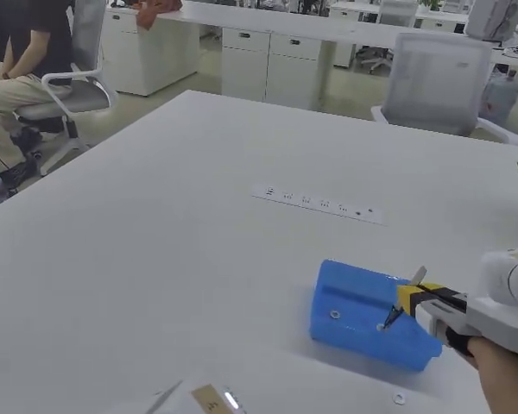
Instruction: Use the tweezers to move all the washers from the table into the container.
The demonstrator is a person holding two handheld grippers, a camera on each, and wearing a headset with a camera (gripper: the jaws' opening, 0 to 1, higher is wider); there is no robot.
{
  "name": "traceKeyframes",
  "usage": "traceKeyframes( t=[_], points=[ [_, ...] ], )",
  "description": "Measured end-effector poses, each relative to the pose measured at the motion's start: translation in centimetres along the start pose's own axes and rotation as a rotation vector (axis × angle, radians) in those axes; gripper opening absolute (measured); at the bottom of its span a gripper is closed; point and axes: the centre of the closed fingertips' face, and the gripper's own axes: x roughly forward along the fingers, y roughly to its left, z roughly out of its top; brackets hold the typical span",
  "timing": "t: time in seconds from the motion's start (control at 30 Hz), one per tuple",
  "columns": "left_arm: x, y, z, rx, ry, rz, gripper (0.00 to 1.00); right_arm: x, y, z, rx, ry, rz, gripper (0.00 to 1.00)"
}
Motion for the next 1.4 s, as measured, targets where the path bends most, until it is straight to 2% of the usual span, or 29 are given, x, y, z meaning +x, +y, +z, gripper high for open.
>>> traceKeyframes(
  t=[0.53,0.57,0.9,1.07,1.2,1.4],
  points=[
    [0.0,-0.2,0.0,0.001,-0.002,0.001,0.89,0.8,0.6,-3.0,0.014,0.063,-0.003,0.0],
    [0.0,-0.2,0.0,0.002,0.0,0.001,0.89,0.8,0.6,-2.9,0.018,0.05,-0.004,0.0],
    [-0.1,0.0,0.4,0.02,-0.003,0.002,0.88,0.6,0.8,-3.0,0.065,0.048,0.0,0.0],
    [0.0,-0.4,0.7,0.028,-0.012,-0.004,0.88,0.5,0.6,-3.0,0.037,0.071,-0.017,0.01],
    [-0.1,-0.5,0.7,0.03,-0.014,-0.005,0.88,-0.1,0.5,-2.2,0.079,0.043,-0.014,0.01],
    [-0.4,-0.4,0.7,0.013,-0.026,-0.003,0.89,-1.5,0.3,-0.3,0.092,-0.003,-0.018,0.01]
  ],
)
